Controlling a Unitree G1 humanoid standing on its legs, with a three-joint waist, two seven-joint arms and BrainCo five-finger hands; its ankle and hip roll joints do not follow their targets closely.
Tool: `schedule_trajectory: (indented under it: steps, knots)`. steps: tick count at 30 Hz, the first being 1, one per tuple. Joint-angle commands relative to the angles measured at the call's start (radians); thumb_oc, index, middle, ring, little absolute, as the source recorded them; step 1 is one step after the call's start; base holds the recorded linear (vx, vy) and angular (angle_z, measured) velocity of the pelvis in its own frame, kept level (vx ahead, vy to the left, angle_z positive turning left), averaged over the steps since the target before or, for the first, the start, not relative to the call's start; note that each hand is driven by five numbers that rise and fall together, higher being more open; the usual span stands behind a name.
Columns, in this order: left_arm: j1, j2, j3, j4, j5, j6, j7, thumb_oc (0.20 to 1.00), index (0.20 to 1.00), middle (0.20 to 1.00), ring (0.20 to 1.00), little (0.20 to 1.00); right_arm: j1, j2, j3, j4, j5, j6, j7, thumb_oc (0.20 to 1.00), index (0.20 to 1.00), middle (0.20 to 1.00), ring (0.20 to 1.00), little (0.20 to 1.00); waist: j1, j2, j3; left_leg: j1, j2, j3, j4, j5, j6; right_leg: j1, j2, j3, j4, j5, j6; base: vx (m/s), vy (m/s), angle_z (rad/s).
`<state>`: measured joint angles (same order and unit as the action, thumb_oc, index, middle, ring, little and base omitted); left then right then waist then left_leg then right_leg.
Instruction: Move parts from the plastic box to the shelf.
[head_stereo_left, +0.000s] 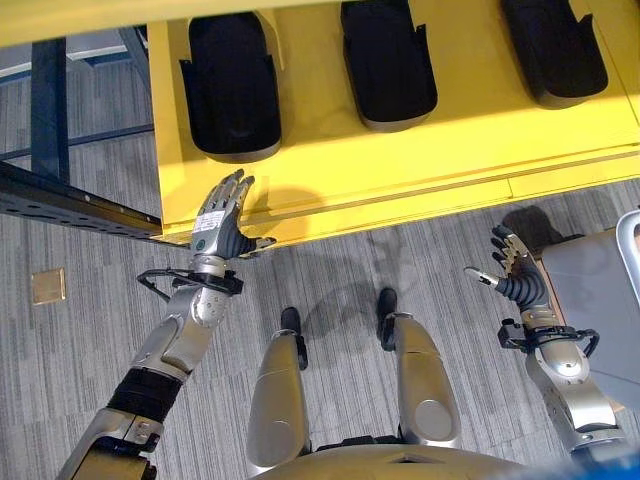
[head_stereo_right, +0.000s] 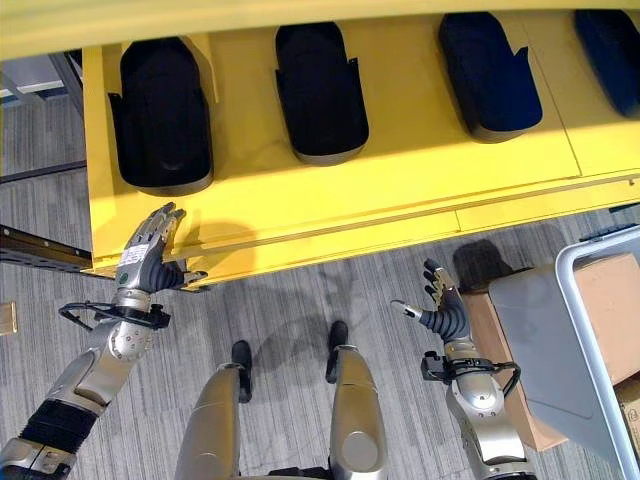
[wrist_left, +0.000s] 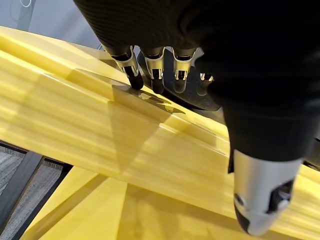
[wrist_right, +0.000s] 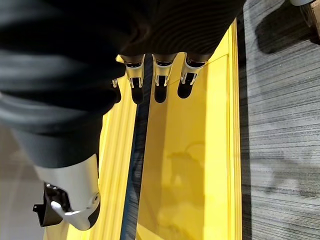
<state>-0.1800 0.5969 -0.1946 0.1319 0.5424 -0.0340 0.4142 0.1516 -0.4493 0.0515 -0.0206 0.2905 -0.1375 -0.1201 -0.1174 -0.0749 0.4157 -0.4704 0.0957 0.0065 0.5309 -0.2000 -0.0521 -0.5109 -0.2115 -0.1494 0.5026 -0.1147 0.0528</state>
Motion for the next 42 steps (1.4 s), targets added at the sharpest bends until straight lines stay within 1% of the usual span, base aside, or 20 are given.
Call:
schedule_trajectory:
  steps: [1, 14, 42]
  knots:
    - [-0.027, -0.012, -0.013, 0.045, 0.017, 0.003, 0.009, 1.000, 1.000, 1.000, 1.000, 1.000, -0.019, -0.017, -0.004, -0.033, -0.001, -0.043, -0.016, 1.000, 1.000, 1.000, 1.000, 1.000, -0.013, -0.007, -0.025, 0.023, 0.045, 0.030, 0.019, -0.006, 0.000, 0.064, -0.049, 0.048, -0.029, 0.013, 0.080, 0.00, 0.000, 0.00]
    - [-0.115, -0.004, -0.019, 0.105, 0.030, 0.032, 0.037, 1.000, 1.000, 1.000, 1.000, 1.000, -0.033, -0.017, 0.000, -0.017, -0.001, -0.041, -0.019, 1.000, 1.000, 1.000, 1.000, 1.000, -0.025, -0.005, -0.035, 0.017, 0.049, 0.031, 0.027, -0.011, -0.003, 0.049, -0.045, 0.056, -0.014, 0.007, 0.081, 0.01, 0.002, -0.01]
    - [-0.207, 0.009, -0.022, 0.141, 0.015, 0.047, 0.057, 1.000, 1.000, 1.000, 1.000, 1.000, -0.035, -0.025, 0.010, -0.009, -0.002, -0.036, -0.010, 1.000, 1.000, 1.000, 1.000, 1.000, -0.041, -0.004, -0.047, -0.002, 0.052, 0.038, 0.059, -0.028, -0.005, 0.027, -0.042, 0.072, 0.015, -0.009, 0.076, 0.00, 0.001, -0.01]
